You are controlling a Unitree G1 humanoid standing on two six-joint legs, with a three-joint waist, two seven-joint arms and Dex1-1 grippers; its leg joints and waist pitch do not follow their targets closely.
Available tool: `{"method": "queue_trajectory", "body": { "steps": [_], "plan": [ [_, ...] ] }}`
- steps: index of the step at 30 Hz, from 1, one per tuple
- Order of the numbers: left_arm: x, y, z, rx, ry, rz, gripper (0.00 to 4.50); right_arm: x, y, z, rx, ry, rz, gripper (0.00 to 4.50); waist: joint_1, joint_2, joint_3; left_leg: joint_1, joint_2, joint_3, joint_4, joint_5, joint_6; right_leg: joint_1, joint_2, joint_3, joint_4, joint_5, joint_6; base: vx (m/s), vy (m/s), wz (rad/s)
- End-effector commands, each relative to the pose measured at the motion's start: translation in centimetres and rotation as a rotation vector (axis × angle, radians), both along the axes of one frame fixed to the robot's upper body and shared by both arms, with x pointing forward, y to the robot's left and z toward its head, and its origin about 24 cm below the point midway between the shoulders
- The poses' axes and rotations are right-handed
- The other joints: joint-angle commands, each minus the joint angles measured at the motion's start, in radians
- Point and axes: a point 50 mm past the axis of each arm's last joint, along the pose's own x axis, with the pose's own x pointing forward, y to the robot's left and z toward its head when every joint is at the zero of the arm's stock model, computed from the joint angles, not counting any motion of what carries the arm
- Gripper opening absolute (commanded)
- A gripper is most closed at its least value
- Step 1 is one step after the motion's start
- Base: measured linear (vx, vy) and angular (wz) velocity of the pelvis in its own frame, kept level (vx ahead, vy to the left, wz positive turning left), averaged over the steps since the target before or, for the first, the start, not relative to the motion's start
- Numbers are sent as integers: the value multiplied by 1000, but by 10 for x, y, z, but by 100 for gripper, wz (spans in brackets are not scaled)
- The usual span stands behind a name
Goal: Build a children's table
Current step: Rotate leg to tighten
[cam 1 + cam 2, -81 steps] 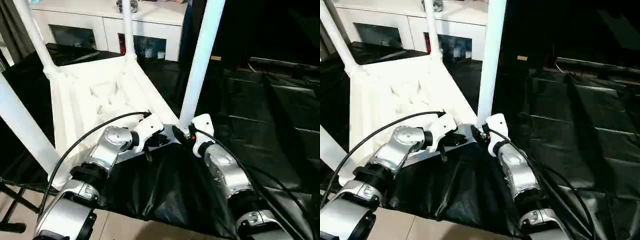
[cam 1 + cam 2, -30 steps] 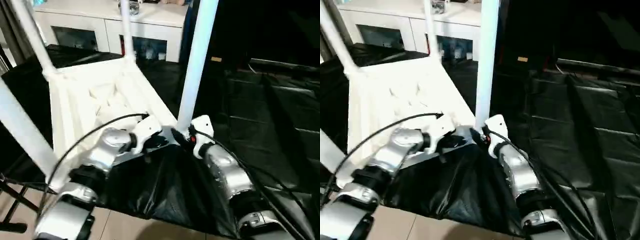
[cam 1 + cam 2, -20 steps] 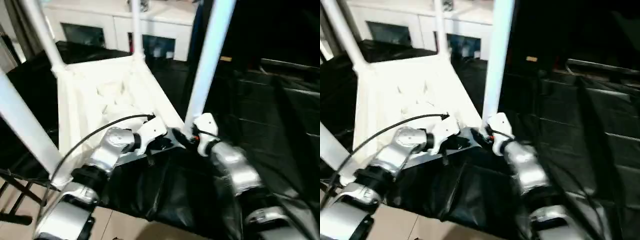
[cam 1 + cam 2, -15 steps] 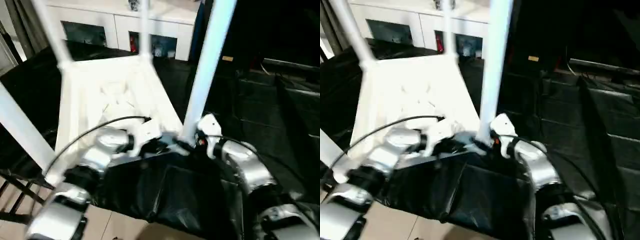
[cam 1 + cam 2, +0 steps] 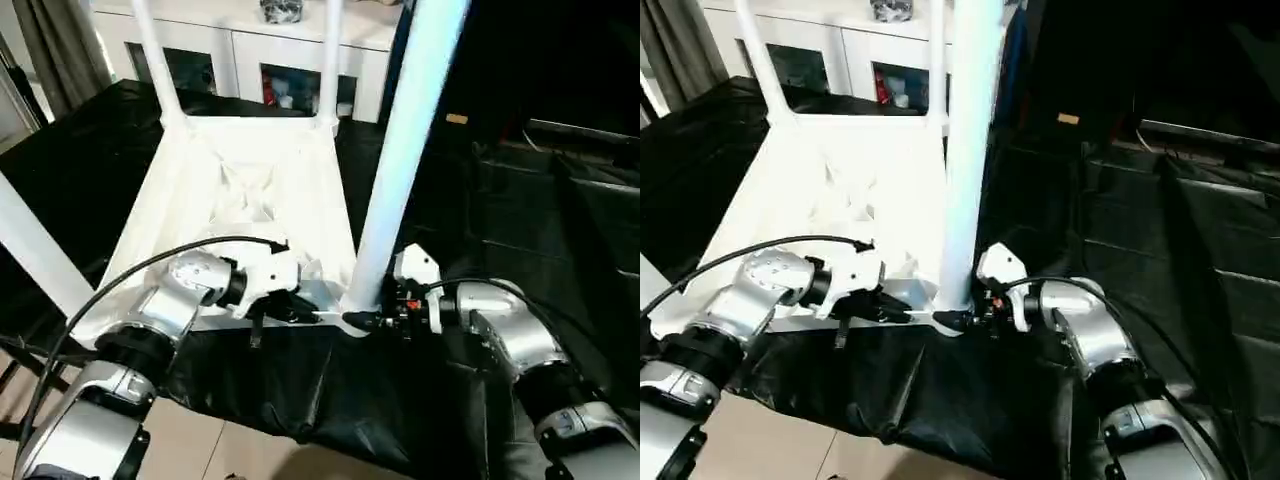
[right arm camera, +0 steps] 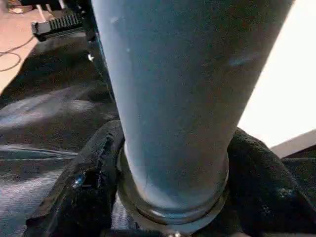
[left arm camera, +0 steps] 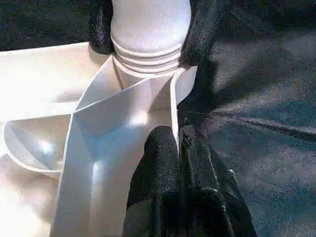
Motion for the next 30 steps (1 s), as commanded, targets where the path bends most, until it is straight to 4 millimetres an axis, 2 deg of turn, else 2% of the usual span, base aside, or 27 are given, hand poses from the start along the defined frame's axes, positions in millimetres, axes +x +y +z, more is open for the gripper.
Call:
{"method": "queue_trajectory", "body": {
  "steps": [1, 3, 4, 5, 6, 7, 8, 9, 10, 11, 13, 15, 16, 17, 18, 19, 22, 23, 25, 27, 28, 29, 30],
  "plan": [
    [-11, 3, -22, 91, 100, -36, 0, -2, 3, 0, 17, 15, 16, 274, 3, 3, -48, 2, 29, -2, -57, -168, 54, 50, -71, 41, -64, -65, -244, 0, 0, 0],
    [-10, 1, -22, 72, 103, -15, 0, -1, 3, -3, 27, 1, -48, 273, 3, 2, -48, 3, 29, -2, -59, -177, 47, 49, -71, 41, -66, -85, -242, 0, 0, 0],
    [-9, -2, -22, 54, 106, 15, 0, 4, 3, -7, 4, -29, -153, 272, 2, 2, -47, 3, 29, -3, -60, -185, 42, 48, -72, 41, -68, -102, -237, 0, 0, 0],
    [-7, -7, -22, 27, 109, 62, 0, 11, 2, -14, -37, -75, -327, 272, -4, 3, -43, 4, 29, -3, -64, -198, 25, 42, -73, 43, -71, -130, -232, 0, 0, 0],
    [-7, -7, -22, 27, 109, 62, 0, 11, 2, -14, -37, -75, -327, 272, -6, 3, -40, 6, 26, -5, -66, -215, 12, 41, -74, 42, -76, -172, -223, 0, 0, 0],
    [-6, -10, -23, 18, 105, 84, 0, 13, 1, -17, -49, -83, -397, 272, -15, 1, -39, 1, 24, -12, -72, -246, -4, 47, -77, 41, -82, -265, -198, 0, 0, 0],
    [-3, -18, -24, 9, 90, 138, 0, 16, 0, -21, -38, -64, -519, 272, -19, 1, -39, -1, 23, -14, -73, -255, -8, 47, -76, 40, -84, -298, -185, 0, 0, 0],
    [-3, -20, -25, 6, 85, 152, 0, 17, 1, -22, -32, -56, -556, 272, -25, 3, -37, 5, 25, -13, -73, -275, -15, 39, -74, 43, -90, -331, -171, 0, 0, 0],
    [0, -30, -28, -4, 70, 204, 0, 18, 3, -27, -19, -26, -674, 272, -29, 3, -38, 7, 23, -14, -72, -286, -15, 37, -73, 45, -94, -351, -164, 0, 0, 0],
    [0, -30, -28, -4, 70, 204, 0, 18, 3, -27, -19, -26, -674, 272, -31, 2, -39, 5, 23, -14, -72, -283, -14, 37, -73, 45, -95, -348, -163, 0, 0, 0],
    [-1, -55, -32, -35, 55, 262, 0, 16, 20, -34, -37, -23, -770, 272, -31, 2, -38, 5, 23, -14, -72, -279, -12, 36, -72, 45, -95, -337, -161, 0, 0, 0],
    [-1, -60, -33, -41, 52, 272, 0, 15, 25, -35, -33, -18, -791, 271, -30, 4, -40, 8, 22, -12, -70, -276, -10, 33, -71, 46, -96, -313, -165, 0, 0, 0],
    [-2, -66, -33, -45, 52, 273, 0, 15, 33, -35, -29, -20, -801, 271, -30, 3, -41, 4, 21, -13, -71, -269, -5, 37, -71, 46, -94, -303, -164, 0, 0, 0],
    [-4, -75, -34, -41, 41, 261, 0, 13, 48, -34, -28, -37, -794, 271, -29, 7, -40, 5, 22, -13, -72, -277, -3, 34, -71, 46, -96, -300, -164, 0, 0, 0],
    [-4, -75, -34, -41, 41, 261, 0, 13, 48, -34, -28, -37, -794, 271, -30, 7, -39, 6, 23, -12, -72, -280, -5, 32, -70, 46, -96, -296, -164, 0, 0, 0],
    [-5, -79, -33, -44, 35, 258, 0, 14, 56, -31, -27, -75, -774, 271, -32, 7, -39, 4, 21, -13, -73, -288, -7, 34, -70, 45, -96, -300, -162, 0, 0, 0],
    [-5, -78, -32, -44, 32, 253, 0, 18, 53, -24, 7, -108, -782, 271, -33, 8, -38, 5, 22, -14, -74, -310, -5, 32, -71, 46, -99, -321, -154, 0, 0, 0],
    [-5, -77, -32, -43, 30, 252, 0, 19, 51, -23, 19, -107, -783, 327, -32, 8, -39, 4, 21, -14, -74, -310, -3, 33, -71, 46, -99, -323, -151, 0, 0, 0],
    [-4, -71, -31, -46, 25, 246, 0, 21, 42, -16, 79, -95, -764, 343, -31, 8, -40, 3, 22, -14, -73, -306, 5, 34, -71, 46, -98, -310, -154, 0, 0, 0],
    [-3, -63, -29, -52, 23, 237, 0, 22, 32, -11, 116, -78, -713, 350, -28, 8, -44, 0, 23, -12, -69, -268, 18, 39, -70, 48, -92, -233, -171, 0, 0, 0],
    [-3, -55, -29, -46, 32, 227, 0, 21, 26, -9, 96, -87, -647, 374, -21, 10, -47, 9, 25, -6, -63, -245, 28, 33, -69, 51, -87, -158, -196, 0, 0, 0],
    [-3, -53, -29, -44, 33, 224, 0, 21, 23, -9, 83, -95, -628, 383, -19, 9, -50, 4, 24, -4, -60, -200, 40, 42, -64, 49, -74, -60, -220, 0, 0, 0],
    [-3, -52, -28, -45, 33, 222, 0, 21, 22, -9, 79, -95, -619, 386, -16, 9, -52, -1, 23, -6, -59, -171, 44, 49, -64, 48, -67, -12, -228, 0, 0, 0]
  ]
}}
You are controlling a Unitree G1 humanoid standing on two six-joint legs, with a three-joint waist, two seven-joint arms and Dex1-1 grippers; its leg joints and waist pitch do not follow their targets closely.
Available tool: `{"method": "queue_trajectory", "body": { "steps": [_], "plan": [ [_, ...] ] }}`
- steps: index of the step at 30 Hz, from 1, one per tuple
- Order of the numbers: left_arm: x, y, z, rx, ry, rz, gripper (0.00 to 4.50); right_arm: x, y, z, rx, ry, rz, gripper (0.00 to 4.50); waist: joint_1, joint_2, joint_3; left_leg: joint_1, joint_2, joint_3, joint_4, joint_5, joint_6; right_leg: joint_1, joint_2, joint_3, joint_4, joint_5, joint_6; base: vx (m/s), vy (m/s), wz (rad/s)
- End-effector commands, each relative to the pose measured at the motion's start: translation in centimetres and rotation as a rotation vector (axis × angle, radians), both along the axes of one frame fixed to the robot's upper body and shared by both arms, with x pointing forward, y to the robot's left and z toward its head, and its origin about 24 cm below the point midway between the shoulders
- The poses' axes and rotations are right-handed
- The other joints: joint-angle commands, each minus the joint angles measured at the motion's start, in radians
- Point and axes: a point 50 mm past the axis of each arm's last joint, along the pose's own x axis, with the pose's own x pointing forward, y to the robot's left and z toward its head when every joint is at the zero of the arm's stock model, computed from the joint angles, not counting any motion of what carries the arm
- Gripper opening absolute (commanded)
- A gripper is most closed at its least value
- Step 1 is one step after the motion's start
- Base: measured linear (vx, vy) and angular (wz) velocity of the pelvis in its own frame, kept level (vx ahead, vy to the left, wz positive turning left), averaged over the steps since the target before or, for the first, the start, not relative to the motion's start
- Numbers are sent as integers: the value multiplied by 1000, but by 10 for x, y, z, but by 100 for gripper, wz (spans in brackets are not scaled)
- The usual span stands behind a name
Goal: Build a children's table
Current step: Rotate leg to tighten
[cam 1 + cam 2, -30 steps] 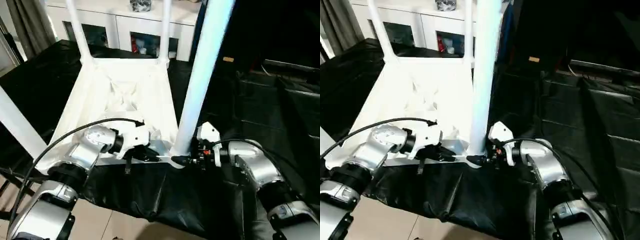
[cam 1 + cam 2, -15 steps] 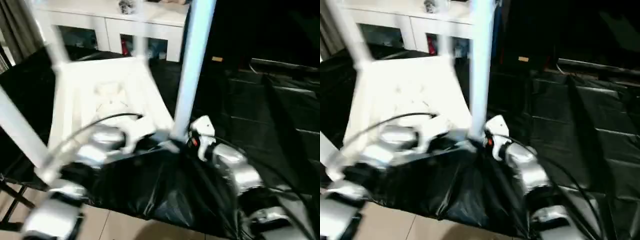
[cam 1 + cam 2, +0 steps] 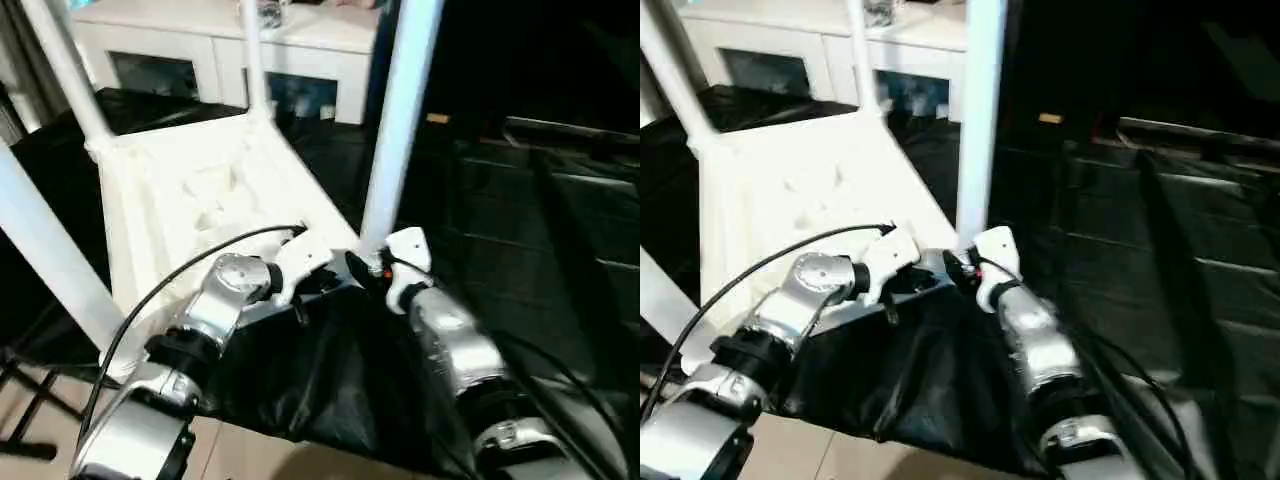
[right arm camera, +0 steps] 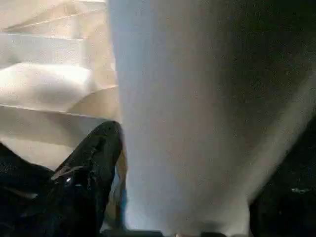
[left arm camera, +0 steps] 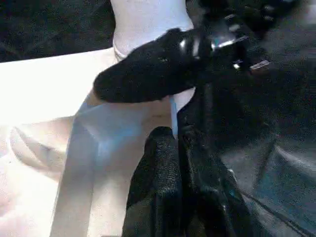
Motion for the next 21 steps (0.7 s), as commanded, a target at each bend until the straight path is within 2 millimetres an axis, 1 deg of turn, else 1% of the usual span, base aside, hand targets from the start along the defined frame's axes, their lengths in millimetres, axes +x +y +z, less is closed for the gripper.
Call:
{"method": "queue_trajectory", "body": {
  "steps": [1, 2, 3, 5, 6, 7, 8, 9, 10, 11, 13, 14, 15, 16, 18, 19, 20, 21],
  "plan": [
    [-14, 1, -19, 49, 95, -93, 0, -1, 1, 5, -8, 1, 107, 391, -1, 3, -54, -3, 21, -4, -53, -120, 68, 56, -65, 44, -56, 87, -245, 0, 0, 0],
    [-14, 1, -19, 49, 95, -93, 0, -1, 1, 5, -8, 1, 107, 391, -1, 3, -53, -3, 20, -3, -53, -118, 74, 56, -65, 43, -57, 94, -248, 0, 0, 0],
    [-15, 5, -18, 50, 93, -118, 0, -3, -3, 6, -12, 4, 154, 391, 0, 2, -52, -2, 20, -3, -52, -132, 81, 57, -67, 42, -60, 71, -250, 0, 0, 0],
    [-15, 13, -17, 58, 108, -142, 0, -7, -9, 8, -18, 17, 267, 391, 2, 3, -50, 0, 22, -3, -53, -152, 83, 57, -69, 42, -64, 30, -250, 0, 0, 0],
    [-16, 20, -15, 65, 113, -180, 0, -11, -14, 8, -46, 31, 359, 391, 5, 3, -47, 1, 24, -3, -56, -178, 76, 55, -70, 41, -70, -36, -245, 0, 0, 0],
    [-16, 21, -14, 70, 115, -184, 0, -12, -15, 8, -51, 34, 380, 391, 6, 3, -46, 1, 25, -4, -57, -185, 73, 55, -70, 42, -71, -53, -242, 0, 0, 0],
    [-16, 24, -14, 77, 117, -190, 0, -13, -16, 8, -57, 38, 406, 391, 7, 5, -45, 3, 27, -3, -58, -196, 64, 53, -68, 41, -72, -71, -239, 0, 0, 0],
    [-17, 29, -14, 95, 122, -216, 0, -15, -20, 10, -63, 49, 457, 391, 8, 4, -44, 3, 27, -3, -58, -201, 61, 52, -69, 41, -73, -83, -237, 0, 0, 0],
    [-17, 33, -14, 110, 129, -233, 0, -16, -22, 11, -61, 59, 500, 391, 9, 5, -44, 4, 29, -3, -59, -209, 57, 52, -69, 41, -73, -96, -236, 0, 0, 0],
    [-17, 33, -14, 110, 129, -233, 0, -16, -22, 11, -61, 59, 500, 365, 10, 4, -44, 3, 30, -3, -59, -210, 53, 53, -69, 41, -72, -99, -235, 0, 0, 0],
    [-18, 39, -13, 127, 140, -265, 0, -18, -23, 15, -46, 81, 576, 358, 12, 3, -46, 2, 29, -3, -58, -197, 55, 54, -70, 41, -69, -86, -237, 0, 0, 0],
    [-19, 41, -13, 137, 143, -285, 0, -18, -23, 15, -42, 87, 600, 338, 13, 3, -48, 2, 29, -2, -56, -185, 58, 55, -69, 40, -66, -67, -241, 0, 0, 0],
    [-19, 42, -12, 144, 144, -298, 0, -18, -23, 16, -40, 91, 615, 338, 13, 3, -48, 1, 29, -3, -56, -180, 61, 54, -69, 39, -65, -59, -244, 0, 0, 0],
    [-20, 43, -12, 147, 148, -309, 0, -18, -23, 16, -40, 96, 630, 323, 13, 3, -49, 1, 29, -2, -55, -171, 63, 54, -69, 39, -64, -45, -249, 0, 0, 0],
    [-20, 46, -12, 162, 153, -322, 0, -18, -22, 17, -48, 103, 660, 306, 15, 3, -49, 2, 29, -2, -54, -159, 65, 54, -69, 38, -61, -27, -256, 0, 0, 0],
    [-20, 46, -12, 165, 155, -327, 0, -18, -21, 17, -48, 105, 669, 306, 14, 3, -49, 1, 28, -1, -54, -160, 65, 53, -69, 38, -61, -30, -258, 0, 0, 0],
    [-20, 47, -12, 165, 155, -328, 0, -18, -21, 17, -48, 106, 671, 283, 15, 4, -49, 3, 28, -1, -54, -167, 62, 52, -69, 37, -63, -43, -258, 0, 0, 0],
    [-19, 47, -12, 164, 154, -330, 0, -17, -20, 17, -47, 104, 674, 283, 15, 3, -48, 2, 28, -1, -54, -170, 60, 53, -69, 38, -63, -49, -258, 0, 0, 0]
  ]
}}
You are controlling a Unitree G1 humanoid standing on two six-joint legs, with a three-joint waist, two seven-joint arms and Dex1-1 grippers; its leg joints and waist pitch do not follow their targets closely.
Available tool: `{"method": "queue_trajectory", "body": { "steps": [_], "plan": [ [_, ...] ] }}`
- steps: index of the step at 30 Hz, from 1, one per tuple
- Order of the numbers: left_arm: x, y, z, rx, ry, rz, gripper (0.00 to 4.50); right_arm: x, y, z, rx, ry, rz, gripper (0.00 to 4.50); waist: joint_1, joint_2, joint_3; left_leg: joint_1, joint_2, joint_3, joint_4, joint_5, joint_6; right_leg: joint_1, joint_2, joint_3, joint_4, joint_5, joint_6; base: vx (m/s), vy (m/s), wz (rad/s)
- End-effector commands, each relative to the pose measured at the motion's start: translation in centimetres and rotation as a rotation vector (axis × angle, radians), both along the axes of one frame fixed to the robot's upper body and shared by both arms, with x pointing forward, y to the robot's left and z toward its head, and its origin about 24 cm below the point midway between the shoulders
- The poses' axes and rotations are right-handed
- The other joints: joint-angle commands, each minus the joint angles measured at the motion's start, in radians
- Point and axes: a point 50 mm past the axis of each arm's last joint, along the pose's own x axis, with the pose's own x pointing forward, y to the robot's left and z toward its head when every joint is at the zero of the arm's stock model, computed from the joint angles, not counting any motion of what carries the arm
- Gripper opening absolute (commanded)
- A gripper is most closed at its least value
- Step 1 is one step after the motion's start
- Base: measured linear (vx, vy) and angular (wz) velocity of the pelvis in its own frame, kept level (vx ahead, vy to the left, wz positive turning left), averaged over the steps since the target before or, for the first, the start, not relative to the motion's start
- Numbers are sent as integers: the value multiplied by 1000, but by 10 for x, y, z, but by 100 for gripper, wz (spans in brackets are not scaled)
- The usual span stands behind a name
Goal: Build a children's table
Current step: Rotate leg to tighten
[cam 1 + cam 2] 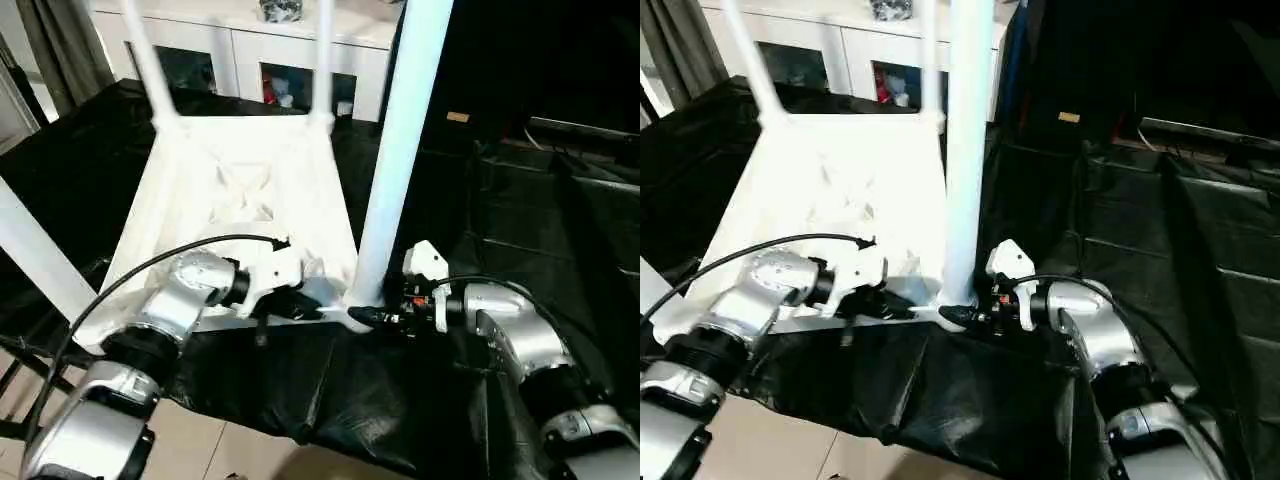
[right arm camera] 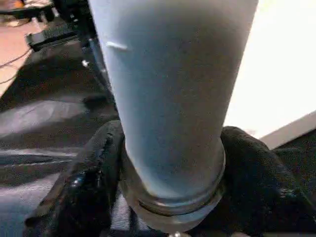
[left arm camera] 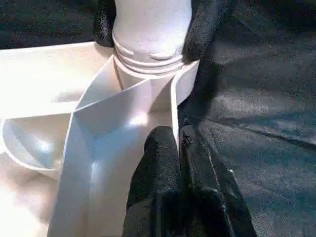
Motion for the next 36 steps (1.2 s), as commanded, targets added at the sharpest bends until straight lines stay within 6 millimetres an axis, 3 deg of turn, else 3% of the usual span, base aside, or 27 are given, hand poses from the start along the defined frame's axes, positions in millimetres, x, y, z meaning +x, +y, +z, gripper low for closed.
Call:
{"method": "queue_trajectory", "body": {
  "steps": [1, 7, 9, 11, 14, 17, 21, 22, 25, 26, 27, 28, 31, 32, 33, 34, 36],
  "plan": [
    [-10, 1, -18, 94, 81, -60, 0, 1, 4, 3, 4, -6, 31, 277, 2, 2, -50, 2, 28, -1, -56, -174, 54, 53, -70, 39, -65, -60, -254, 0, 0, 0],
    [-8, -4, -20, 58, 72, -3, 0, 1, 5, -3, 18, -27, -71, 268, 3, 2, -49, 3, 28, -2, -57, -169, 49, 51, -71, 40, -66, -57, -252, 0, 0, 0],
    [-7, -6, -20, 45, 69, 27, 0, 2, 4, -6, 7, -35, -134, 268, 0, 2, -46, 4, 27, -3, -60, -200, 39, 49, -72, 40, -72, -120, -241, 0, 0, 0],
    [-4, -12, -21, 27, 51, 82, 0, 6, 4, -12, -10, -60, -264, 267, -4, 6, -40, 11, 26, -6, -66, -258, 18, 42, -75, 42, -87, -255, -211, 0, 0, 0],
    [-1, -34, -26, -17, 34, 185, 0, 12, 8, -25, -9, -55, -575, 267, -16, 6, -34, 10, 25, -12, -73, -298, -15, 35, -76, 43, -97, -382, -167, 0, 0, 0],
    [-1, -49, -28, -39, 19, 229, 0, 13, 14, -29, 1, -46, -686, 267, -23, 3, -37, 10, 22, -16, -73, -311, -12, 33, -76, 42, -106, -431, -135, 0, 0, 0],
    [-4, -73, -29, -66, 15, 254, 0, 13, 37, -31, 9, -45, -780, 267, -29, 3, -40, 4, 23, -14, -73, -283, -4, 35, -72, 44, -100, -339, -153, 0, 0, 0],
    [-6, -80, -30, -52, 1, 234, 0, 13, 52, -29, 23, -51, -779, 267, -28, 4, -41, 4, 21, -13, -71, -273, 1, 35, -72, 45, -98, -316, -157, 0, 0, 0],
    [-7, -83, -30, -41, -2, 212, 0, 13, 61, -25, 5, -105, -737, 267, -29, 6, -42, 1, 20, -13, -71, -261, 5, 39, -70, 45, -95, -280, -160, 0, 0, 0],
    [-7, -83, -30, -39, 0, 209, 0, 13, 62, -24, -4, -128, -720, 302, -29, 7, -41, 2, 21, -12, -72, -267, 7, 37, -70, 45, -95, -270, -164, 0, 0, 0],
    [-7, -82, -30, -36, -3, 213, 0, 14, 61, -22, 3, -138, -731, 302, -30, 7, -41, 1, 21, -12, -71, -268, 8, 38, -70, 45, -95, -268, -165, 0, 0, 0],
    [-6, -79, -30, -29, -6, 214, 0, 16, 56, -20, 8, -155, -743, 337, -30, 6, -41, 1, 21, -12, -72, -271, 9, 39, -71, 45, -95, -269, -166, 0, 0, 0],
    [-4, -66, -29, -5, -21, 222, 0, 21, 38, -14, 32, -164, -731, 349, -28, 6, -45, 4, 22, -11, -68, -262, 13, 41, -71, 46, -93, -247, -173, 0, 0, 0],
    [-3, -64, -29, 0, -22, 219, 0, 22, 34, -14, 40, -158, -721, 358, -22, 7, -48, 11, 24, -6, -64, -248, 22, 35, -69, 49, -89, -188, -191, 0, 0, 0],
    [-3, -60, -29, 6, -29, 211, 0, 23, 29, -13, 39, -155, -698, 370, -20, 7, -49, 11, 24, -4, -61, -232, 27, 35, -68, 50, -85, -146, -203, 0, 0, 0],
    [-3, -57, -28, 8, -34, 206, 0, 23, 27, -12, 37, -154, -683, 370, -16, 6, -50, 1, 23, -4, -60, -189, 38, 46, -67, 49, -75, -66, -219, 0, 0, 0],
    [-4, -49, -28, 18, -28, 176, 0, 21, 19, -11, 14, -161, -587, 381, -11, 5, -53, 1, 22, -3, -57, -146, 56, 50, -65, 46, -65, 23, -230, 0, 0, 0]
  ]
}}
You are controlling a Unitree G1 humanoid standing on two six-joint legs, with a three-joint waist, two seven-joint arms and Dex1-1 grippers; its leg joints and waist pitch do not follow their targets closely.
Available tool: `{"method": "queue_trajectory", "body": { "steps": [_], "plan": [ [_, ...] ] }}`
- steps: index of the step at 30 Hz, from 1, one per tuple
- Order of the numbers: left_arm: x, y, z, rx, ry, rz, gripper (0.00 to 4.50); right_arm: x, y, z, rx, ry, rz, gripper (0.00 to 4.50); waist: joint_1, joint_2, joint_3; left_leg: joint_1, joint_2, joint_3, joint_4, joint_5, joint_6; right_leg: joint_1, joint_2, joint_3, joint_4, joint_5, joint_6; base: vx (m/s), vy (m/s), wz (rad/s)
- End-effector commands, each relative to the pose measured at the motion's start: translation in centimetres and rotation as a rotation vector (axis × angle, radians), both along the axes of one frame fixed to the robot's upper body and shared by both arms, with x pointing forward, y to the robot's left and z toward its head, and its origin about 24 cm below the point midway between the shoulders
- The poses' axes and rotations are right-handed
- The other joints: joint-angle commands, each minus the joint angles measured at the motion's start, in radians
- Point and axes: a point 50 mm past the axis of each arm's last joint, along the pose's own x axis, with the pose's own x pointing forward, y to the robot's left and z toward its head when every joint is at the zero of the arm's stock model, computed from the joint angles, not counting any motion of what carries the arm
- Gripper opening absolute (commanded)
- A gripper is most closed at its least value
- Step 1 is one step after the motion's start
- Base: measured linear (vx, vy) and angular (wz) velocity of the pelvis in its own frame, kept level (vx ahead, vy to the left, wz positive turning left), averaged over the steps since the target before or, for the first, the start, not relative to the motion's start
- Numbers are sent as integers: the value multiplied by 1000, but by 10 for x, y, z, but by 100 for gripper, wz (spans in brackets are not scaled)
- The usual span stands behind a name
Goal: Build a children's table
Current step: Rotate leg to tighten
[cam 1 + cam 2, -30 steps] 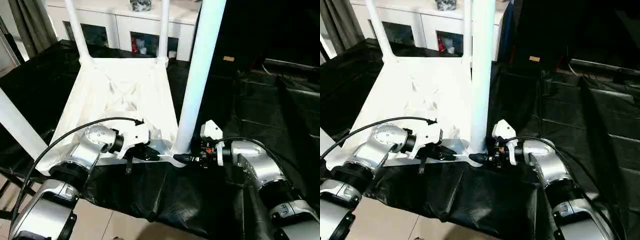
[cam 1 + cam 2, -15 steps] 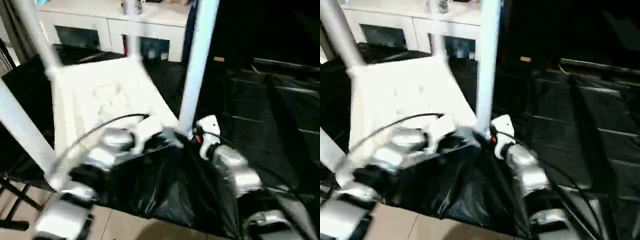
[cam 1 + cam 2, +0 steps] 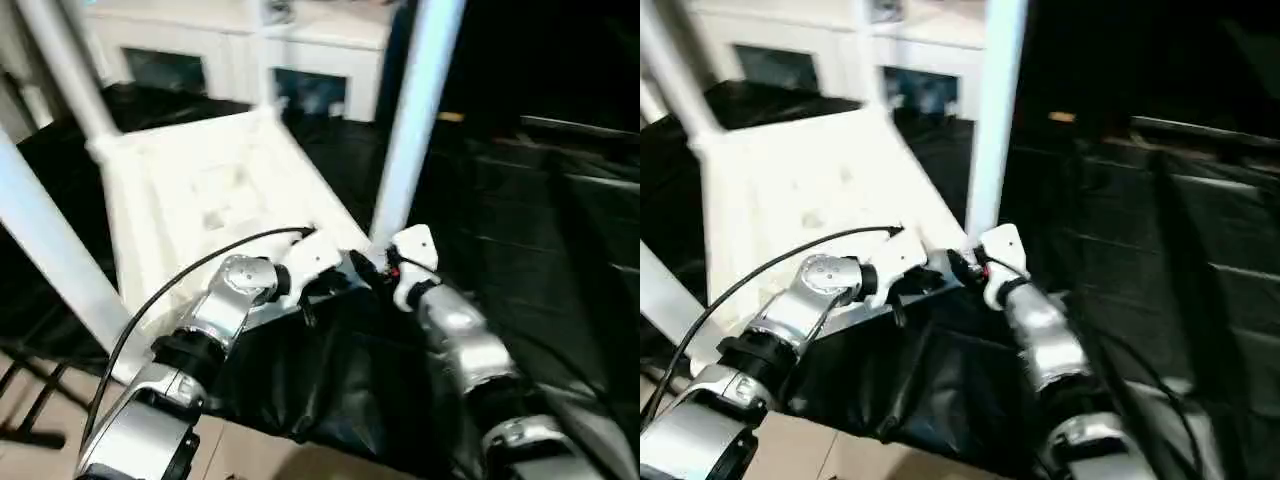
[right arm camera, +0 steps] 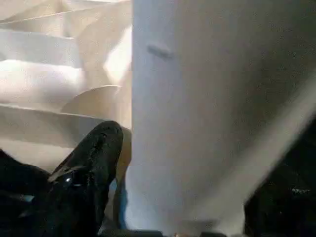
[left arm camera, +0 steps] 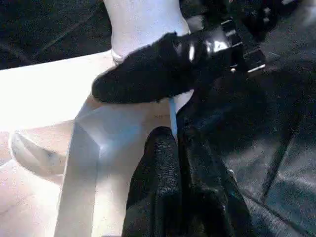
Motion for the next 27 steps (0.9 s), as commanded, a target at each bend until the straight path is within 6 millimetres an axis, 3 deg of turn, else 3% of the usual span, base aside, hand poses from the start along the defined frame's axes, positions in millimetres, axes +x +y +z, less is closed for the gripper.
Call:
{"method": "queue_trajectory", "body": {
  "steps": [1, 6, 8, 11, 13, 18, 27],
  "plan": [
    [-16, 5, -21, 66, 98, -111, 0, -2, -5, 4, -17, 8, 133, 381, -4, 1, -53, 1, 21, -2, -53, -143, 70, 52, -66, 44, -62, 45, -242, 0, 0, 0],
    [-17, 20, -19, 78, 125, -165, 0, -10, -16, 9, -22, 42, 355, 381, -3, -1, -48, 0, 24, -3, -56, -183, 74, 55, -69, 41, -68, -40, -243, 0, 0, 0],
    [-19, 28, -17, 84, 143, -205, 0, -15, -21, 11, -23, 72, 464, 346, 2, -1, -48, 3, 28, -3, -57, -195, 67, 54, -69, 41, -70, -79, -238, 0, 0, 0],
    [-20, 34, -16, 106, 153, -245, 0, -18, -22, 13, -13, 93, 542, 343, 4, 0, -49, 1, 29, -1, -56, -181, 67, 54, -68, 40, -66, -60, -244, 0, 0, 0],
    [-21, 37, -15, 120, 155, -270, 0, -19, -21, 13, -24, 105, 588, 305, 5, 0, -50, 2, 29, -1, -55, -171, 67, 52, -69, 39, -64, -45, -250, 0, 0, 0],
    [-21, 41, -14, 141, 163, -306, 0, -19, -20, 16, -26, 110, 646, 274, 7, 0, -51, 3, 28, 0, -54, -166, 65, 53, -69, 38, -62, -35, -258, 0, 0, 0],
    [-22, 43, -15, 143, 175, -321, 0, -22, -17, 16, -20, 120, 684, 265, 11, 1, -52, 3, 28, 0, -52, -153, 66, 54, -69, 38, -60, -19, -261, 0, 0, 0]
  ]
}}
